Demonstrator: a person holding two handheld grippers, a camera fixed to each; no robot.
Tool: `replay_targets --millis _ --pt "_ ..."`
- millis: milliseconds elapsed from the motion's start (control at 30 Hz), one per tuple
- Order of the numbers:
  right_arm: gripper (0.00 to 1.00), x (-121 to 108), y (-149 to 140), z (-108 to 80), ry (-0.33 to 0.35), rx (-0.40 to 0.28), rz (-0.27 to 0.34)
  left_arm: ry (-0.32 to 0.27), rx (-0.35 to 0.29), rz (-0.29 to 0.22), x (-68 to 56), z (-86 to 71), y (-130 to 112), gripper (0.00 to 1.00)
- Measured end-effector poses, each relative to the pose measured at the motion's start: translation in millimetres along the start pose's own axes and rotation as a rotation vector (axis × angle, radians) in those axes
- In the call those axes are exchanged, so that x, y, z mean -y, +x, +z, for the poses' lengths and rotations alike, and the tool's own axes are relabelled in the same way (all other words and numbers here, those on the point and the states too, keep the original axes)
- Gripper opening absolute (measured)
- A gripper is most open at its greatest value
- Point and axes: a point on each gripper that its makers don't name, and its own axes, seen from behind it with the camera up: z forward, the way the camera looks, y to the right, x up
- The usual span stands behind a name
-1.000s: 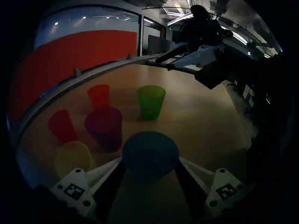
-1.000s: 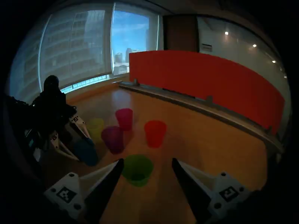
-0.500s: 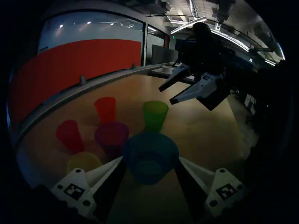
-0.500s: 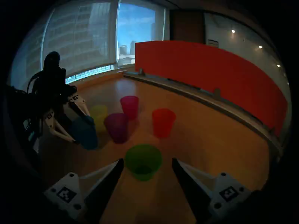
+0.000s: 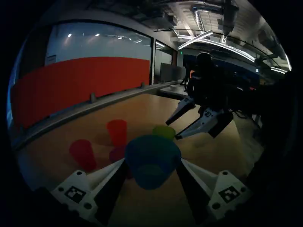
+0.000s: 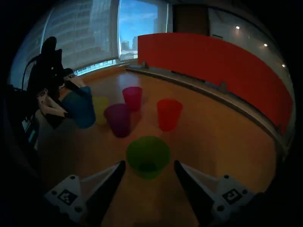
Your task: Pour water
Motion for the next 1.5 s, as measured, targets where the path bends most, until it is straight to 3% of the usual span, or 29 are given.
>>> replay_targets --millis 400,600,1100,1233,1500 --pt "0.99 3.4 -7.4 15.6 0.005 0.015 -0.007 0.061 -0.148 -0.009 15.8 -18.3 44.0 0.85" --pt "1.00 3.2 -9.0 25.6 0.002 0.018 -0.009 0.089 -0.190 -0.011 23.3 -26.6 55.0 0.85" --pt "1.00 1.6 -4.0 46.7 0.005 0.004 0.007 0.123 -0.229 -0.003 33.0 -39.0 67.8 0.85" --pt "0.92 1.2 -4.5 49.1 0.003 0.005 0.005 0.130 -0.228 -0.003 35.1 -40.1 67.4 0.85" --pt "0.90 0.8 -3.2 49.3 0.002 -0.003 0.008 0.137 -0.231 -0.004 39.1 -41.5 66.2 0.85"
